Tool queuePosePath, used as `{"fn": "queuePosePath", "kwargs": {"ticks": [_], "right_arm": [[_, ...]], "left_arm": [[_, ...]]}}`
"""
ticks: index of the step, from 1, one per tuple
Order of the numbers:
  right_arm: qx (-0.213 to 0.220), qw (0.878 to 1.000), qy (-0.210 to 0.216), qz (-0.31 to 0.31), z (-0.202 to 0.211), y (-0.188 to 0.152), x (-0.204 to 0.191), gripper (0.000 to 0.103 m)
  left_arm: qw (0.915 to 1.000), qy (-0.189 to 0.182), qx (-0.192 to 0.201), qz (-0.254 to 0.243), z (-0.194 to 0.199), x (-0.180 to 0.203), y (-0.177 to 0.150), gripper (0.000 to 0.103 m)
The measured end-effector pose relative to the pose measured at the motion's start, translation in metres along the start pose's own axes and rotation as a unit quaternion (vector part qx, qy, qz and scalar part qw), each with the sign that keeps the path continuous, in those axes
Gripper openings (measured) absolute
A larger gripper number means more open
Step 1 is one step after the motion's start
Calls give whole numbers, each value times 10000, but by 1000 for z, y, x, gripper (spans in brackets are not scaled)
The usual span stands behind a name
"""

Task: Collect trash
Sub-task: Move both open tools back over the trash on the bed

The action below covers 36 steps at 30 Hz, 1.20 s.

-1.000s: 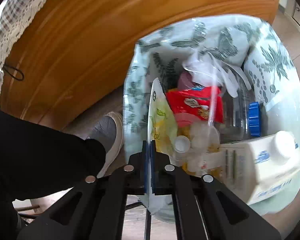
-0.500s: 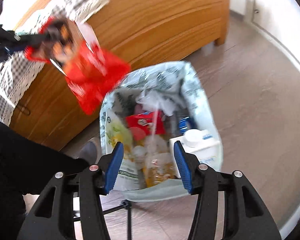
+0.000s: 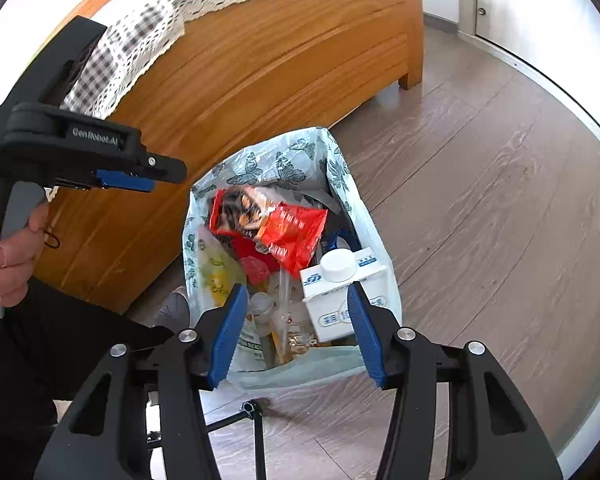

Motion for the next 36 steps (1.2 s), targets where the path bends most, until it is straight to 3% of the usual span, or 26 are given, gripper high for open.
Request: {"fn": "queuePosePath", "kwargs": {"ticks": [10,15,19,23,25,27,33,36], "right_arm": [[202,9995,-154,208,20,18,-17,51],[253,9973,-525,439,39,40,-28,51],[396,9914,-854,909,59,68,-52,51],[780,9854,-886,1229,81,106,-94,51],[1050,9815,-742,1416,90,127,-128,51],[1331,9760,-530,1638,96,147,-169,51],[2013,9546,114,2191,93,185,-283,53],[2066,9502,402,2298,79,200,-325,53]], "left_arm": [[9987,-202,473,-40,30,-1,-24,47],[9906,-568,1245,-74,79,-7,-27,47],[9793,-929,1797,30,135,-38,-27,47],[9619,-1028,2522,236,208,-94,-14,47],[9495,-883,2982,423,242,-133,-6,62],[9395,-599,3310,651,269,-177,3,66],[9205,263,3713,1193,307,-307,25,66],[9177,571,3734,1235,316,-367,40,66]]}}
Point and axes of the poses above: each gripper's, at about its wrist camera, not at the fingertips, and z roughly against the way its jaws point, x to its right, y to its top, the point moved 4 cm from there along -z, roughly the way its jaws point, and after that the axes turned 5 degrees about z, right-handed, at the moved point
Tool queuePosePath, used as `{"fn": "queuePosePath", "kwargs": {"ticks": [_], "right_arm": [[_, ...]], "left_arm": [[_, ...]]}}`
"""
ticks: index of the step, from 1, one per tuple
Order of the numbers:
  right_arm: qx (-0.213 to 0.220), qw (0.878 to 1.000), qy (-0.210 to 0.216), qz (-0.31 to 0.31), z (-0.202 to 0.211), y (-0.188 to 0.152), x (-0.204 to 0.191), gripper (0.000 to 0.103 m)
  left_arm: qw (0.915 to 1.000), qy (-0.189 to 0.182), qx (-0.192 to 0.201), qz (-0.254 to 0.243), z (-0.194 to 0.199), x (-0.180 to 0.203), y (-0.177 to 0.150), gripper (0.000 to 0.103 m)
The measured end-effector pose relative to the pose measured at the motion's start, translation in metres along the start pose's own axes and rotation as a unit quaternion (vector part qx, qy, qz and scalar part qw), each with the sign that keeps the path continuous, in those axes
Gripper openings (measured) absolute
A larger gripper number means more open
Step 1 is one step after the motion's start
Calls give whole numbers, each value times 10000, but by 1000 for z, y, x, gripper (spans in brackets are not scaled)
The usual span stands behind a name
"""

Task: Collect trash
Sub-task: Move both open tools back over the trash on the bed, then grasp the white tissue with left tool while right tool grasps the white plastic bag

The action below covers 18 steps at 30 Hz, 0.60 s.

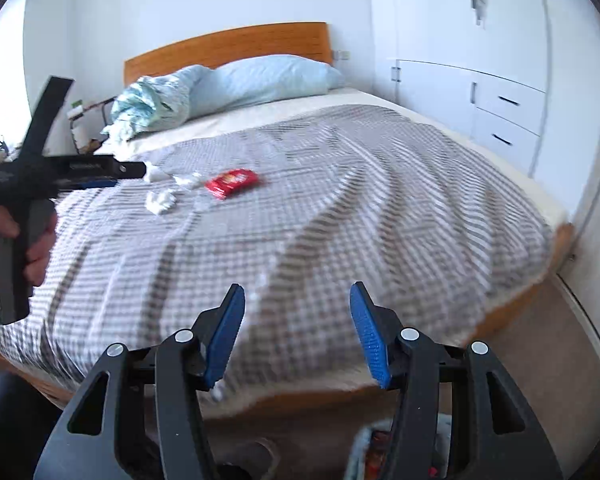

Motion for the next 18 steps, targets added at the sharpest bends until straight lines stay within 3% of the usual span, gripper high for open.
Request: {"fn": "queuePosePath", "kwargs": {"ticks": [2,4,6,12,14,15,18], "right_arm": [[7,9998,170,114,-16,11,-19,53],[17,9993,242,291,-28,19,-36,53],[-35,9988,320,380,-42,24,-47,53],[-291,9972,490,479,-77,31,-67,53],[-316,9968,520,514,-86,34,-70,53],[-327,9966,548,515,-91,37,-71,53],[-291,9961,678,485,-108,48,-77,53]], "left_arm": [[9996,233,-67,-134,-21,-32,15,66],[9987,312,-381,-141,-48,-58,26,66],[9974,464,-553,64,-74,-82,39,66],[9912,566,-1107,447,-151,-114,47,65],[9903,624,-1144,477,-161,-121,43,16],[9894,614,-1161,619,-160,-127,42,2],[9867,309,-468,1524,-113,-153,47,2]]}}
Point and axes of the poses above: each gripper's, at about its wrist camera, not at the fingertips, and z roughly against the way its jaws point, x to its right, y to its top, the point moved 4 cm from there along -z, roughly the way its jaws point, and after that the axes turned 5 degrees about z, right-handed, at the moved point
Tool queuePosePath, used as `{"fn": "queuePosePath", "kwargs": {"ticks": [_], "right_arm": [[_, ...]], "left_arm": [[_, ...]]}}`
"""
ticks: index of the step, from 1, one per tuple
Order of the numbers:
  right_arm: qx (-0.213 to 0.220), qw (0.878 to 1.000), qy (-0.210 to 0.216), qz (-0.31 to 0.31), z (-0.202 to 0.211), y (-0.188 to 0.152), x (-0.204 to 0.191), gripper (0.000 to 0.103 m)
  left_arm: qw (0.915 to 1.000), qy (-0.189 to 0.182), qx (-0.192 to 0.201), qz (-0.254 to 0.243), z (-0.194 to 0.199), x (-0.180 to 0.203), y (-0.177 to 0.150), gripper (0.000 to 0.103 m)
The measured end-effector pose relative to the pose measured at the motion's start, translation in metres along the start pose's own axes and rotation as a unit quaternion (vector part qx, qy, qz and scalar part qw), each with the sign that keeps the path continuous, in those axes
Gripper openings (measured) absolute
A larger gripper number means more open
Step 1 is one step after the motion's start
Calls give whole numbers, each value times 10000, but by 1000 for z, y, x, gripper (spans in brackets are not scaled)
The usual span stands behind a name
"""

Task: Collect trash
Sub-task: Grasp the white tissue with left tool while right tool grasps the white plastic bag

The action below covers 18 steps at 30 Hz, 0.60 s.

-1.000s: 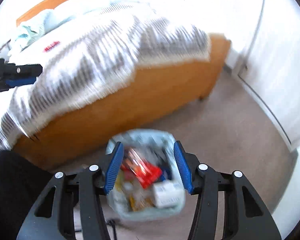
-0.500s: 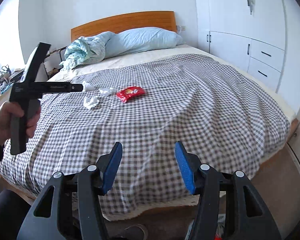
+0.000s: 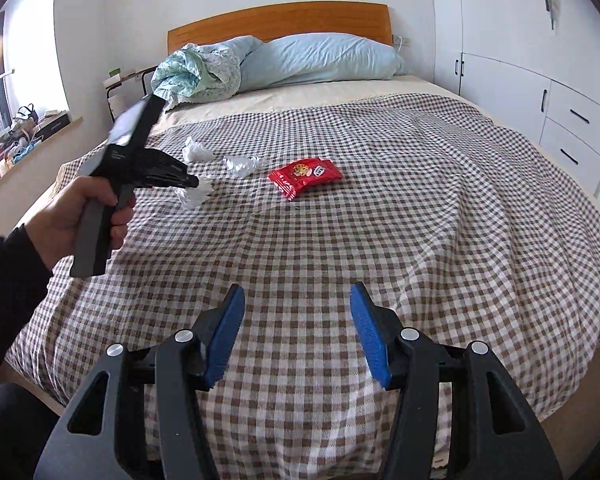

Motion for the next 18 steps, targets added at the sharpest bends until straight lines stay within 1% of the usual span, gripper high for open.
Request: {"fn": "queuePosePath", "kwargs": {"ticks": [1,2,3,4,6,7,8,11,12,14,16,18], "right_arm": [[27,10000,48,-7,-4,5,-2,53],[55,9999,110,-9,-10,10,-5,53],[78,9998,191,-5,-18,17,-10,53],[88,9996,268,-1,-25,23,-13,53],[137,9989,449,21,-39,37,-24,53],[152,9985,524,51,-48,46,-29,53],[140,9982,580,102,-56,55,-36,53],[96,9966,750,334,-79,83,-55,53],[32,9959,780,454,-90,95,-65,53],[-42,9944,808,680,-110,113,-81,53],[-108,9931,766,887,-134,133,-99,53],[-122,9916,973,845,-160,149,-114,53]], "left_arm": [[9990,-210,187,355,19,-12,1,2],[9953,-474,353,767,38,-26,2,2],[9904,-729,432,1094,54,-39,1,2],[9873,-775,475,1305,66,-49,1,2],[9861,-618,629,1408,91,-66,2,2],[9845,-531,786,1477,104,-74,1,2],[9832,-518,913,1492,114,-79,0,2],[9748,-459,1384,1690,140,-100,-6,2],[9725,-426,1441,1781,141,-109,-6,2],[9700,-381,1342,1991,135,-123,-7,2],[9704,-417,1219,2041,129,-133,-7,2],[9718,-348,1159,2025,124,-142,-7,2]]}}
Point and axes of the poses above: each gripper's, at about its wrist camera, not at the fingertips, and z roughly against the way its jaws point, x to its right, y to its top, the point moved 4 cm from there along -z, roughly the way its jaws point, and after that the axes turned 5 degrees about z, right-handed, at the moved point
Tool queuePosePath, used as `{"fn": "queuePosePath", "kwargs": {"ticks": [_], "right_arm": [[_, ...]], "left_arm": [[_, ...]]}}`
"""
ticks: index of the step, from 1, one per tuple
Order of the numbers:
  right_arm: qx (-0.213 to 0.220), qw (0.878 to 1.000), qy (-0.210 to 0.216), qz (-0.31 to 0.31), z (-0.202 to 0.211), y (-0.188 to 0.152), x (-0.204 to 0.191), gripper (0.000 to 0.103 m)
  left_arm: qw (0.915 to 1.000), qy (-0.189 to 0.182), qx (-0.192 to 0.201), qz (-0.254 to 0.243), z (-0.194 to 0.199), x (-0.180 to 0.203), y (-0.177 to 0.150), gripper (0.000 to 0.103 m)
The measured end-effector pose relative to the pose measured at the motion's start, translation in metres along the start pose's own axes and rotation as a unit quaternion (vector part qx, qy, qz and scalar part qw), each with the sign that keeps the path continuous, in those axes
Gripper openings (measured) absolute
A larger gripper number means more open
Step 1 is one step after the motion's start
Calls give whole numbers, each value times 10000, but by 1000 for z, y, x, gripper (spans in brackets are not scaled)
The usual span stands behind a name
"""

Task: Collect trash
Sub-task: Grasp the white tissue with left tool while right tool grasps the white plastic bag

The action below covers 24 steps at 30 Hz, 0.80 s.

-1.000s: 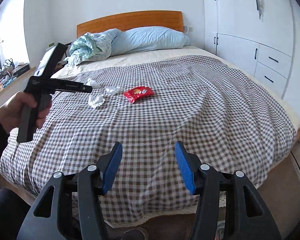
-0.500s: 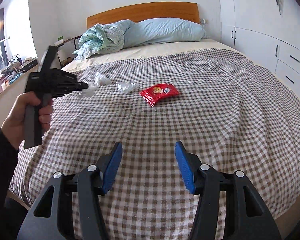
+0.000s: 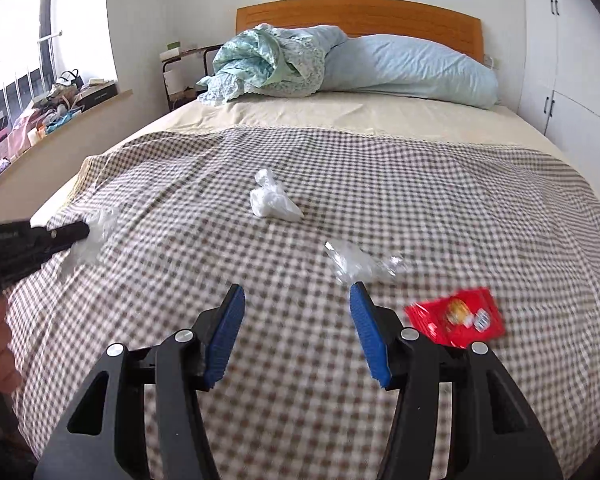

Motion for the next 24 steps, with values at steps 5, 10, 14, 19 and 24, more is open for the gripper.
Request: {"fn": "queuePosePath", "kwargs": {"ticks": [5,10,14,19,24], "right_arm": [[-294,9995,-10,-151,-72,41,-13,53],[-706,9965,-408,-181,-146,67,-7,53],[-1080,9897,-153,-924,-187,61,6,2],[-757,9918,-291,-988,-178,58,7,1],[-278,9935,-280,-1067,-137,63,9,1]], "left_arm": [[9987,2,-226,465,-13,-36,4,2],[9956,-404,-209,823,-10,-52,18,2],[9933,-430,-294,1032,-22,-64,24,2],[9912,-540,-281,1178,-28,-68,31,2],[9899,-708,-301,1188,-29,-61,27,2]]}}
Point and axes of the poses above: each gripper's, at about its wrist camera, not at the fingertips, and z roughly against the way its jaws point, x to its right, y to its top, the point moved 4 cm from there along -z, roughly the way its jaws point, and after that the axes turned 5 degrees about z, right-handed, at the moved point
